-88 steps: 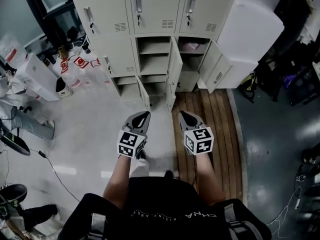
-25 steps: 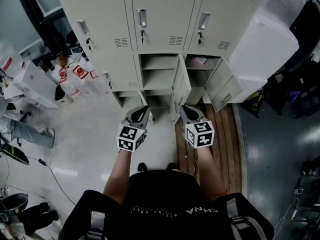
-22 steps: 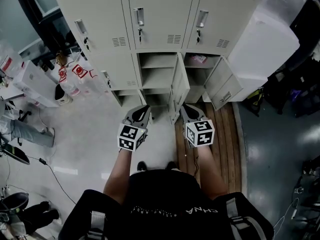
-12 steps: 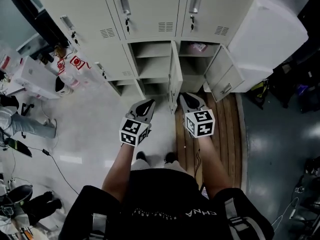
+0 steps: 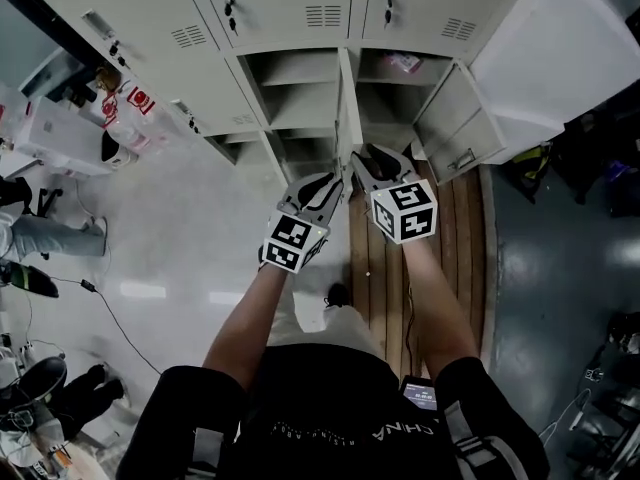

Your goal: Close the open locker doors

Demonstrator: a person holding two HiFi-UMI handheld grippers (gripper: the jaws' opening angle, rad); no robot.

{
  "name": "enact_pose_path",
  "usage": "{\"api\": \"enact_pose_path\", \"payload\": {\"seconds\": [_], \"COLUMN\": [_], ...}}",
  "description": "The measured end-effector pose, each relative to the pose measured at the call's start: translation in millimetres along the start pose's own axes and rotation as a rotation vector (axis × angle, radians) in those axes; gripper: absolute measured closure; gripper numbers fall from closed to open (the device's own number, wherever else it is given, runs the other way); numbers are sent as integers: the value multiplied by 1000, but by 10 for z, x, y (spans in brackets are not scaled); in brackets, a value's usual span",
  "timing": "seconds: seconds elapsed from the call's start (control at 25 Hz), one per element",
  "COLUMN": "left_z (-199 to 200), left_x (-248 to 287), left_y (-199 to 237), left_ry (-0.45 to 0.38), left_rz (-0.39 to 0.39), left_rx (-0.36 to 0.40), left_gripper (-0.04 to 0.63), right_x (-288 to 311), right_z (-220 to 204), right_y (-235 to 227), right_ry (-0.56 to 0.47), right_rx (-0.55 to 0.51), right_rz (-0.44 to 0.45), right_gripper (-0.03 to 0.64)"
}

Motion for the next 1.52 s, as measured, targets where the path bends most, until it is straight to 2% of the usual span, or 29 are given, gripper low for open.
{"api": "enact_pose_path", "payload": {"seconds": [0.04, 0.08, 0.28, 0.64, 0.88, 1.12, 1.36, 1.52], "left_z": [-41, -76, -117, -44, -95, -118, -105, -118], "left_x": [71, 134, 374, 554, 450, 264, 56, -62], "left_y": [26, 56, 171, 313, 431, 682, 941, 1144], "left_ry": [2, 3, 0, -15, -4, -4, 6, 18], "left_rz": [-8, -14, -12, 60, 148, 243, 243, 220], "left_rx": [-6, -11, -4, 34, 51, 27, 44, 55], "left_gripper": [498, 488, 488, 488, 488, 489, 495, 495], "right_x": [52, 99, 198, 271, 349, 523, 665, 738], "right_z": [3, 13, 44, 48, 68, 131, 179, 69], "right_y": [-11, -21, -76, 11, 171, 436, 617, 618], "right_ry": [-1, -4, -25, -18, -23, -22, -33, -44], "right_rx": [-5, -9, -22, 23, 50, 40, 29, 16], "right_rz": [9, 16, 6, 33, 40, 61, 143, 203], "right_gripper": [499, 499, 499, 500, 500, 508, 509, 509]}}
Point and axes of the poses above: the fingertips, and each gripper's own axes: x forward along the fingers, y to its left, z out of its top, the point moved 6 cm from there along -x, backward along the fingers, and after that the axes turned 11 degrees about -z, right-handed, at the moved point
